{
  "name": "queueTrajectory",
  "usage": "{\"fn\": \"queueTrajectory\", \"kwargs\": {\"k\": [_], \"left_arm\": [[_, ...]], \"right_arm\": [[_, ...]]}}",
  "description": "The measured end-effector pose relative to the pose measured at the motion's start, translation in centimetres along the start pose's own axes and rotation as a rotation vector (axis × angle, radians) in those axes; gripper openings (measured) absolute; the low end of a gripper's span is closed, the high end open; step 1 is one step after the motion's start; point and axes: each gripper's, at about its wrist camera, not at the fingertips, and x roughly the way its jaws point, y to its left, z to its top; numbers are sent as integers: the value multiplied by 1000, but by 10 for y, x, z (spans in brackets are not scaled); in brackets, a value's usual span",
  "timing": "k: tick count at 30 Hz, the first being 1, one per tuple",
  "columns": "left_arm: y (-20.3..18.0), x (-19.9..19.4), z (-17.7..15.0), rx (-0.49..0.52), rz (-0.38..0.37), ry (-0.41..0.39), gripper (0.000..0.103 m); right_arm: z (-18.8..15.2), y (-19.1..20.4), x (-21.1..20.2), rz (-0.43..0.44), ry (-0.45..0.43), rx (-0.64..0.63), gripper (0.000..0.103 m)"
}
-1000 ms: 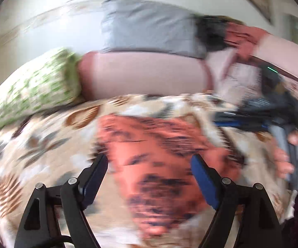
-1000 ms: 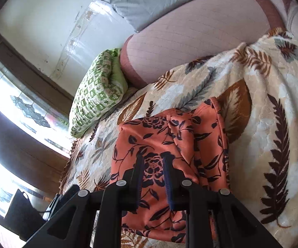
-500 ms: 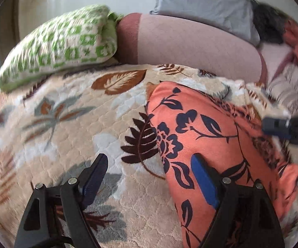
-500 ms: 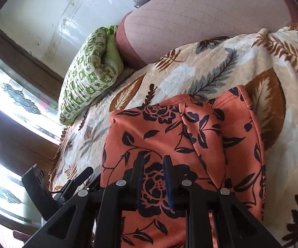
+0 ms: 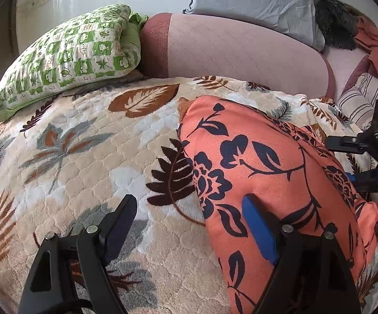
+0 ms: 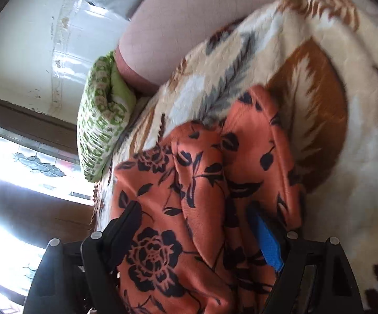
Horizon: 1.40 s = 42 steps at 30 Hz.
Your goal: Fold small clothes
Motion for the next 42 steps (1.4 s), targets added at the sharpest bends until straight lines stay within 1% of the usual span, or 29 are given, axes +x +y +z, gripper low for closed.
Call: {"fn": "queueTrajectory", "kwargs": {"k": [1, 2, 3, 4, 5, 7, 9, 11, 14, 15, 17, 19, 21, 23, 24, 25, 27, 28, 29, 30, 31, 32, 34, 35, 37, 38, 39, 40, 42], "left_arm": [[1, 1, 0, -8, -7, 2, 83], [2, 1, 0, -17, -14, 4, 83], [4, 2, 0, -27, -20, 7, 83], [4, 3, 1, -30, -20, 8, 83], [5, 3, 1, -29, -23, 9, 83], [5, 3, 1, -27, -22, 7, 83], [5, 0, 2, -25, -20, -6, 83], [4, -6, 4, -19, -32, -39, 82], [-5, -11, 6, 6, -70, -59, 82], [-10, -11, 6, 26, -74, -60, 82], [-19, -5, 5, 56, -63, -43, 83], [-23, 4, 2, 52, -74, -10, 85], [-23, 8, 1, 34, -56, -6, 91], [-23, 8, 2, 37, -49, 0, 91], [-22, 6, 2, 35, -50, 5, 91], [-20, 4, 4, 30, -51, 13, 91], [-17, -3, 8, 24, -51, 18, 91], [-17, -6, 9, 23, -50, 16, 91], [-17, -9, 9, 26, -47, 13, 91], [-19, -11, 9, 31, -47, 12, 91], [-21, -14, 8, 47, -42, 14, 91], [-24, -15, 7, 72, -30, 15, 91], [-29, -14, 3, 113, -2, 15, 91], [-31, -11, 1, 126, 4, 21, 91], [-34, -5, -3, 141, 15, 32, 92], [-33, -3, -4, 140, 15, 27, 92], [-33, -3, -4, 138, 11, 26, 92], [-33, -2, -4, 138, 15, 31, 92], [-34, -5, -4, 139, 23, 27, 93]], "right_arm": [[-1, 0, 0, 16, -9, 2, 83], [-2, 1, -1, 37, -7, 5, 73], [-4, 5, 2, 74, 27, 9, 44], [-6, 9, 4, 68, 43, 1, 31], [-12, 21, 5, 11, 42, -46, 27], [-22, 46, 6, -57, 45, -148, 26], [-31, 70, -3, -75, 16, -225, 23], [-38, 90, -24, -114, -58, -286, 21], [-44, 104, -63, -150, -164, -340, 20], [-46, 102, -69, -174, -180, -347, 20], [-41, 78, -71, -248, -190, -282, 20], [-35, 44, -59, -307, -160, -202, 20], [-29, 10, -35, -314, -86, -130, 21], [-25, -11, -29, -246, -80, -19, 29], [-22, -14, -35, -220, -75, 18, 32], [-19, -9, -41, -213, -73, 24, 32], [-16, 5, -59, -246, -136, -15, 33], [-15, 14, -74, -279, -210, -40, 33], [-14, 20, -82, -283, -254, -52, 38], [-13, 26, -89, -270, -289, -59, 51], [-10, 34, -92, -229, -308, -72, 62], [-5, 41, -88, -199, -300, -89, 68], [1, 52, -71, -185, -249, -118, 67], [2, 55, -55, -185, -212, -121, 64], [4, 42, -19, -268, -126, -83, 58], [5, 27, -2, -307, -91, -47, 54], [4, 13, 7, -311, -79, -8, 50], [2, 5, 2, -307, -104, 11, 38], [2, 12, -14, -266, -112, 14, 37]]}}
